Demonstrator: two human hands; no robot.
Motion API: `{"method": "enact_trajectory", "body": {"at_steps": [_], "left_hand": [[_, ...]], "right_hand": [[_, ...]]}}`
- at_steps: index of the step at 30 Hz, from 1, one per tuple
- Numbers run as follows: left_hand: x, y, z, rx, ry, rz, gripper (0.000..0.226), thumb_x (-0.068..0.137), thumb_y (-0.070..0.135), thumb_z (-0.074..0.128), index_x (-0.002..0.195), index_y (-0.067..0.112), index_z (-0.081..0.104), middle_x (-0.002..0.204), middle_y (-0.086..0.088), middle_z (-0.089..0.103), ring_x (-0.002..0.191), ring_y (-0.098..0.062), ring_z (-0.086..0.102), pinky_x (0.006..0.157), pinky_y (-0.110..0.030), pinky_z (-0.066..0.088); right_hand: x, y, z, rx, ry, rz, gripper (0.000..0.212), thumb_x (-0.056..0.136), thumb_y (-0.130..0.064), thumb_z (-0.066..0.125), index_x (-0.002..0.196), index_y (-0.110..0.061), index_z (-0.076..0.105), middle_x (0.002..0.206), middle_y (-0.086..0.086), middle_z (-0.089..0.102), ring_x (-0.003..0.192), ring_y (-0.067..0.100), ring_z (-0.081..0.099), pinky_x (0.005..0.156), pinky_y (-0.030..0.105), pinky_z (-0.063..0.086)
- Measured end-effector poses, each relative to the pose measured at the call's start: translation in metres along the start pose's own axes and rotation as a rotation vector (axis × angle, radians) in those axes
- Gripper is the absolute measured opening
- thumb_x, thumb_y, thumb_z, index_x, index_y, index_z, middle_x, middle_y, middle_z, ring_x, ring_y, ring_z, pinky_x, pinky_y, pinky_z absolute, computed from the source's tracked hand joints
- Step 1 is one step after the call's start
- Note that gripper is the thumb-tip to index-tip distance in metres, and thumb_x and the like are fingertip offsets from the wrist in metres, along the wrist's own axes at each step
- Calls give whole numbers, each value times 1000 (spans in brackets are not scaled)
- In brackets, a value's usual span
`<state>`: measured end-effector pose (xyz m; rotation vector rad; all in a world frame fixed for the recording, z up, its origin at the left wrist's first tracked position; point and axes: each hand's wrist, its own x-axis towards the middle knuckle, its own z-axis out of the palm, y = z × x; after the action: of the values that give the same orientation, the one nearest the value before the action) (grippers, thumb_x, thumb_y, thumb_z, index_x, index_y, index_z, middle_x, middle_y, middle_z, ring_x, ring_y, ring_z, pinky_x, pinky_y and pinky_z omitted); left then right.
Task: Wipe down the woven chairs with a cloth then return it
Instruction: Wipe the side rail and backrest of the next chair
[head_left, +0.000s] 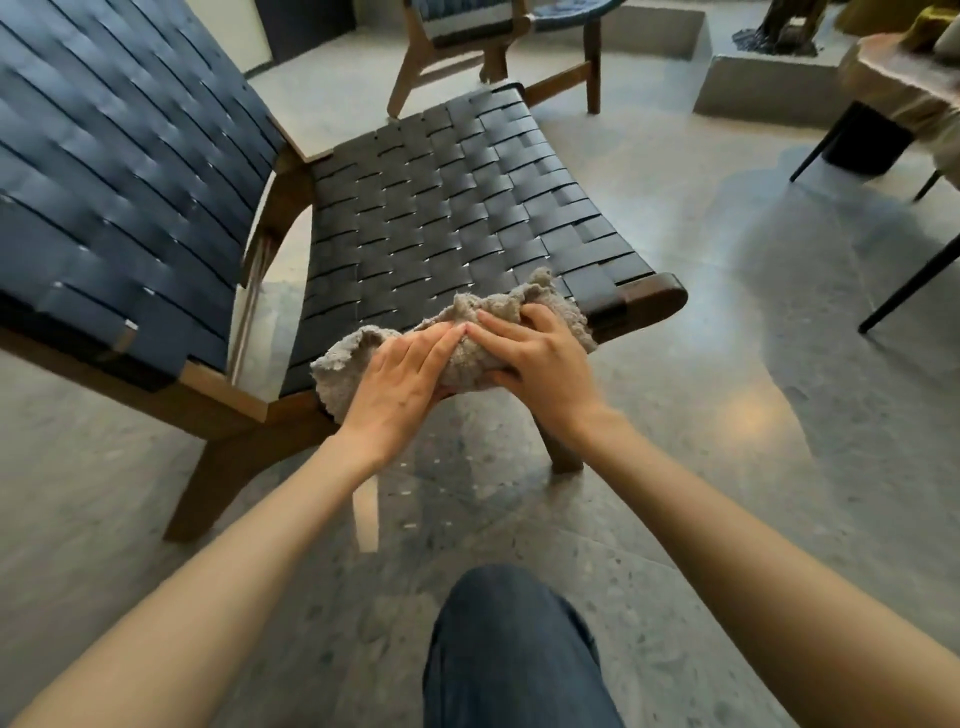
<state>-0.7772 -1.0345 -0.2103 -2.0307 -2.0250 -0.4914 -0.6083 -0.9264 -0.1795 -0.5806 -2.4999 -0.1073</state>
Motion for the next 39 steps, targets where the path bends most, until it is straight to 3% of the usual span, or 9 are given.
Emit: {"method": "enact_trajectory", "body": {"at_steps": [4,9,15,20,23,29,33,37,39], "left_hand": [[-52,-31,-14,21,-62,-141,84,78,8,70,148,16,23,147,-9,32,130,-24,27,110,-43,27],[-90,-54,-27,-117,-126,-384,79,85,-5,54,150,21,17,155,-2,20,140,-18,16,117,-40,21],[-99,-45,-32,-116,19,-460,77,84,-15,50,149,18,24,150,-5,34,139,-19,31,114,-36,30],[-104,-26,-37,-144,79,-522,70,88,-13,47,148,18,28,148,-4,39,137,-18,34,111,-35,34],[-98,-16,-39,-191,92,-547,62,91,-10,44,146,16,33,147,-4,41,136,-19,35,113,-33,30],[-92,18,-25,-225,68,-443,72,83,-1,66,146,15,34,147,-5,40,136,-21,37,112,-38,34],[-76,36,-22,-116,48,-235,80,69,-10,75,140,9,43,145,-10,43,134,-26,41,109,-37,29],[-46,45,-16,152,43,161,50,77,-8,47,122,6,63,135,-14,53,122,-29,54,100,-33,42],[-32,45,-7,252,-11,266,54,77,-4,31,118,7,65,129,-11,49,110,-26,53,85,-31,55]], "right_hand": [[18,-46,27,131,-5,-130,51,63,-23,87,112,-18,72,111,2,72,78,27,58,73,35,51],[41,-93,55,285,3,-188,47,56,-16,91,101,-14,76,99,4,74,69,29,55,67,32,51],[42,-103,59,339,20,-238,40,63,-11,85,101,-9,75,101,3,74,67,29,54,65,29,49],[37,-105,46,391,99,-215,23,67,-6,74,89,-12,78,71,0,71,58,26,51,54,28,52],[30,-101,38,364,82,-191,29,66,-3,81,93,-12,78,79,0,75,60,27,51,55,31,52],[-12,-72,19,222,54,-95,38,68,2,82,104,-8,74,113,5,70,85,29,57,78,39,54],[-47,-45,7,179,61,17,51,68,1,81,117,-2,67,125,8,64,108,27,47,95,39,47],[-73,-19,-4,191,98,260,44,71,3,79,114,4,67,120,15,66,108,34,57,92,39,50],[-80,-12,-5,178,111,339,37,70,5,79,106,4,70,109,18,69,98,35,64,86,38,53]]}}
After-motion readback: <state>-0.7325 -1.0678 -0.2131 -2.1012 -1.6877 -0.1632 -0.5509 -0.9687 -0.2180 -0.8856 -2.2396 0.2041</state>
